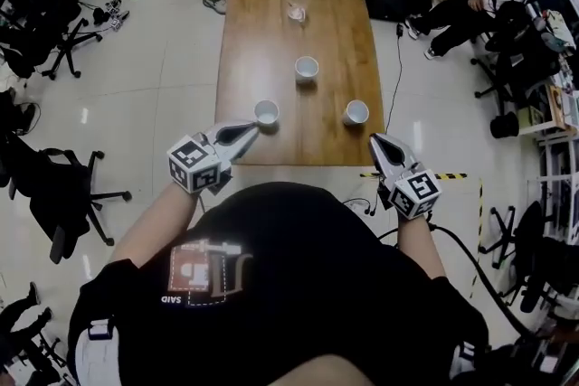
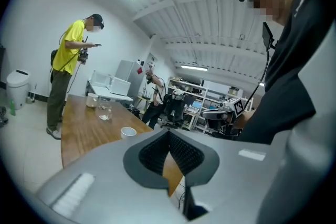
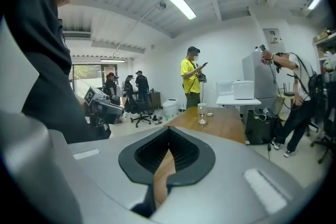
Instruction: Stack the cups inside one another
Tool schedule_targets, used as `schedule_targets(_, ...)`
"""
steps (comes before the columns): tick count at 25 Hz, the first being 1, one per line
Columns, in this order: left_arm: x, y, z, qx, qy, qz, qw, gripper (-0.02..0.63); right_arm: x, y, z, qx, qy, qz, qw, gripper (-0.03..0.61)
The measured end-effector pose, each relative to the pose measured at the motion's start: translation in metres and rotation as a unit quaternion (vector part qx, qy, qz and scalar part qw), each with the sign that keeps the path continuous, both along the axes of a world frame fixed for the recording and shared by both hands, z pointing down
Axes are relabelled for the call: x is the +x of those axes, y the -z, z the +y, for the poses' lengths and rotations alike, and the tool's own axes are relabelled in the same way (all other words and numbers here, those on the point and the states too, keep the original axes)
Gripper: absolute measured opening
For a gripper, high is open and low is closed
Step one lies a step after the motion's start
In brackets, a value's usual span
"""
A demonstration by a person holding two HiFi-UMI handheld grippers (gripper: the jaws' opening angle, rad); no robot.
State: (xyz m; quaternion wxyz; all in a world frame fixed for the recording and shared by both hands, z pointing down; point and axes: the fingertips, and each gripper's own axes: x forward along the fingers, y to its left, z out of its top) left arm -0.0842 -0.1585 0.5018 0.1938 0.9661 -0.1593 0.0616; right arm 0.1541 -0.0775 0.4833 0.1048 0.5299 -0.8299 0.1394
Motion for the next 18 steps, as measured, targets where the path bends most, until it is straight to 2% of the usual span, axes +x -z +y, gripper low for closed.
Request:
schedule_targets(4,-0.001,-0.010,-0.020,-0.006,0.043,-0.007,0.9990,0.003,0.011,-0.014,-0.035,-0.011,0.036,-0.004,0.999,0.014)
schedule_targets(13,0.050,-0.010,-0.024,-0.024,0.153,-0.024,0.9877,0.003,0.051,-0.017,-0.086,0.004,0.166,0.007,0.986,0.015)
schedule_targets(18,0.063,-0.008,-0.026,-0.024,0.178,-0.023,0.9835,0.003,0.063,-0.022,-0.097,0.001,0.176,-0.015,0.984,0.015)
